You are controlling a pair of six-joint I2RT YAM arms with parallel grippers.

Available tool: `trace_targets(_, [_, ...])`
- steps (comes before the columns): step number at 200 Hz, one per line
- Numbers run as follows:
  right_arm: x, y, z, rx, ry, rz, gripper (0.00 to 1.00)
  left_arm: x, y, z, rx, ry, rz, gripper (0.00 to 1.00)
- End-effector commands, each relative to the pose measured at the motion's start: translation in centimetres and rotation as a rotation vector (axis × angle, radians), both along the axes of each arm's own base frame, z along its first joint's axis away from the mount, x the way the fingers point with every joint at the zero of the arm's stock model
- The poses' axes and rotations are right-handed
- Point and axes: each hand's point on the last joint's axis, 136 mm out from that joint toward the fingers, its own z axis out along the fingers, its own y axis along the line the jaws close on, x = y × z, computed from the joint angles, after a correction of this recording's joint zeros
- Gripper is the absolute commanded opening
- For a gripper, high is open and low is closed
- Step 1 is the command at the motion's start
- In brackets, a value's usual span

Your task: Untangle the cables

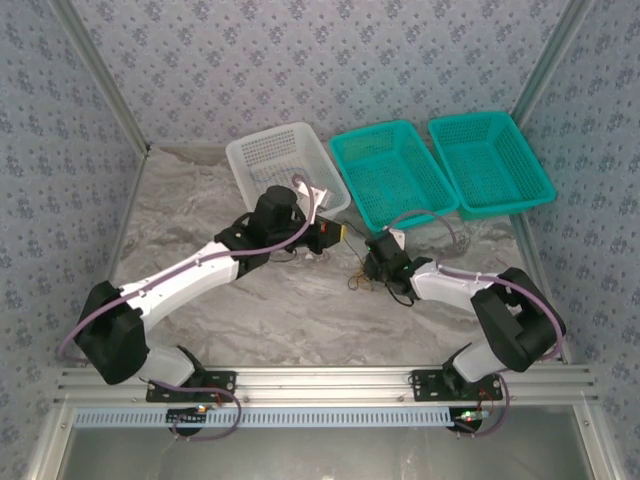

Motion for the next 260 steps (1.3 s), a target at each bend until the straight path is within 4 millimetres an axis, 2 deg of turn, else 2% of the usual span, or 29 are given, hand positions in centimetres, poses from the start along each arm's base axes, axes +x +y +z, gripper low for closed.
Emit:
trace_targets(1, [-2.1,-3.0,-2.3,-0.108,0.113,-0.084,0.37,0.6,1.3,3.7,-0.072,-0.095,0.050,0.00])
trace_targets(54, [-2.2,-4.0,-2.1,-0.115,0.129,-0.133,0.40,3.3,6.3,5.6,-0.097,-0.098,0.282,0.00])
trace_targets(93, [-2.7,-4.5,-2.2,-0.105,0.144,-0.164,0.41,3.1,8.6,7.6,-0.178,-0.079,0.329,0.00])
trace_targets(140, [-2.7,-5.3,-2.0,-0.098,0.135,-0.186,0.41,3.5,13.0,8.6,-0.186,-0.108,0.517,0.00])
trace_targets(155, [-2.6,-5.6,-1.8,-0.096,0.130,-0.195,0.42,3.8,14.8,8.2,-0.181,-0.096,0.615,0.00])
trace_targets(195, [-2.9,-6.6,-2.0,-0.107,0.134,-0.227,0.43,4.2,21.5,7.6,-0.195,-0.070,0.937,0.00])
trace_targets(234, [-2.8,-6.8,-1.4,-0.106,0.115,-0.226,0.44,4.6,23.4,6.8,-0.131,-0.016,0.986,0.00])
trace_targets(260, [-3.0,-7.8,-1.2,-0.130,0.115,-0.247,0.44,4.1,26.0,5.5,-0.083,0.040,1.127,0.00])
